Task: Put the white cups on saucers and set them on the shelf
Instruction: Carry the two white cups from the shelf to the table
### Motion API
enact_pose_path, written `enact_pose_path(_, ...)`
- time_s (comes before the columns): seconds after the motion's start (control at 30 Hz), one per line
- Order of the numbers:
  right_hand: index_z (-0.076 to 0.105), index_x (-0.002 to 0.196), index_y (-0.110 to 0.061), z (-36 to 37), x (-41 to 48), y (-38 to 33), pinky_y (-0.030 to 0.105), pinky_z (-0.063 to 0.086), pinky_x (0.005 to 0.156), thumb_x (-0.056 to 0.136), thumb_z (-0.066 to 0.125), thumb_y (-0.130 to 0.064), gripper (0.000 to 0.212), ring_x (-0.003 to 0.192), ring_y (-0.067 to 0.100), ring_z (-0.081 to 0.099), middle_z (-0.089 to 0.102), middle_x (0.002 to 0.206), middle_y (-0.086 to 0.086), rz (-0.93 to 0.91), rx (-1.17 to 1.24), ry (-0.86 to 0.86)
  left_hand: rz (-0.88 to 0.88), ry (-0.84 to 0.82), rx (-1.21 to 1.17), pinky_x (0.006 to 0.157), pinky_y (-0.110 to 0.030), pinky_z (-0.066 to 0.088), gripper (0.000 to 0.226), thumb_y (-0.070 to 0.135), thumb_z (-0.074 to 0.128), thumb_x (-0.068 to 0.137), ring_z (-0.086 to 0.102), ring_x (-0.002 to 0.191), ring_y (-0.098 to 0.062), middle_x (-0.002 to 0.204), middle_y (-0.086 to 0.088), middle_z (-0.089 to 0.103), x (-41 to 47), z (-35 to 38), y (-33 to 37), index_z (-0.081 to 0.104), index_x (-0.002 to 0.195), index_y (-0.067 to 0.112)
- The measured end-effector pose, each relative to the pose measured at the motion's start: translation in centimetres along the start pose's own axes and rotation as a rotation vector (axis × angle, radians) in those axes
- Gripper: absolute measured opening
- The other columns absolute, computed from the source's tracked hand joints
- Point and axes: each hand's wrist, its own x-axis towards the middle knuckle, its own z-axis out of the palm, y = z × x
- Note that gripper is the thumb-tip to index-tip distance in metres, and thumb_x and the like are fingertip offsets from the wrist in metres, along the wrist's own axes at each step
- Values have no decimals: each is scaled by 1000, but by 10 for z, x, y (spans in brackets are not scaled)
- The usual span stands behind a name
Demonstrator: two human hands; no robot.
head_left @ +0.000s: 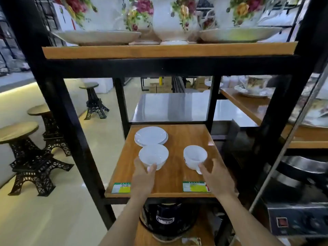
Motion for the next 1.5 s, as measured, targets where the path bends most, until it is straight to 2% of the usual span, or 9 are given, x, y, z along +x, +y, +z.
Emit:
enact_pose_path(0.13,60,82,-13,8,6,1,25,43,59,93,44,-45,37,69,14,60,64,73,0,83,185,-120,-226,6,-327,67,-31,49,59,24,61,89,63,94,-27,122,-8,54,11,7,5,29,139,19)
enact_pose_path(0.23,61,81,-10,9,10,-2,25,39,50,95,44,-38,35,59,16,54,61,70,5,194,420,-244,-442,-11,-460,65,-33,53,38,24,61,90,62,70,-21,93,-6,57,13,6,10,38,118,13)
enact_pose_path(0.43,57,96,-3,-3,14,-14,28,50,56,96,46,-35,33,84,25,62,64,101,18,525,775,-540,-577,-83,-588,78,-41,53,18,21,58,92,62,98,-30,97,-15,61,13,1,13,54,82,6)
enact_pose_path(0.53,53,96,-6,-1,14,-16,36,56,72,96,48,-33,28,98,28,61,59,100,17,585,917,-502,-536,-26,-582,82,-44,55,19,16,57,93,59,103,-30,90,-12,55,15,3,15,52,84,1)
enact_pose_path(0.6,53,94,-7,2,13,-18,35,56,77,96,46,-36,31,100,29,62,59,103,17,584,901,-456,-517,-5,-639,88,-44,53,22,13,56,93,59,106,-32,96,-12,55,15,5,18,52,112,2)
enact_pose_path(0.7,48,122,-5,6,8,-19,29,55,73,97,40,-43,46,100,27,64,58,110,16,530,846,-396,-504,41,-665,88,-40,52,44,11,56,93,61,108,-33,121,-16,55,14,3,17,45,134,0)
enact_pose_path(1.1,51,126,-11,-17,-63,-20,36,56,84,96,40,-43,45,79,22,60,59,83,6,502,900,-162,-403,-80,-664,94,-35,50,46,12,53,94,61,109,-29,135,-16,52,-48,-31,8,41,137,1)
enact_pose_path(1.27,53,122,-10,-49,-124,-4,29,54,69,97,37,-41,42,70,19,58,58,82,10,517,948,-26,-371,-180,-649,97,-36,48,53,11,53,94,59,112,-30,125,-12,53,-99,-36,11,34,142,0)
enact_pose_path(1.5,52,109,-15,-118,-207,51,24,48,61,97,38,-42,33,63,16,52,54,74,8,629,943,206,-396,-398,-530,99,-36,46,53,12,52,95,56,121,-32,144,-14,47,-185,4,36,34,144,2)
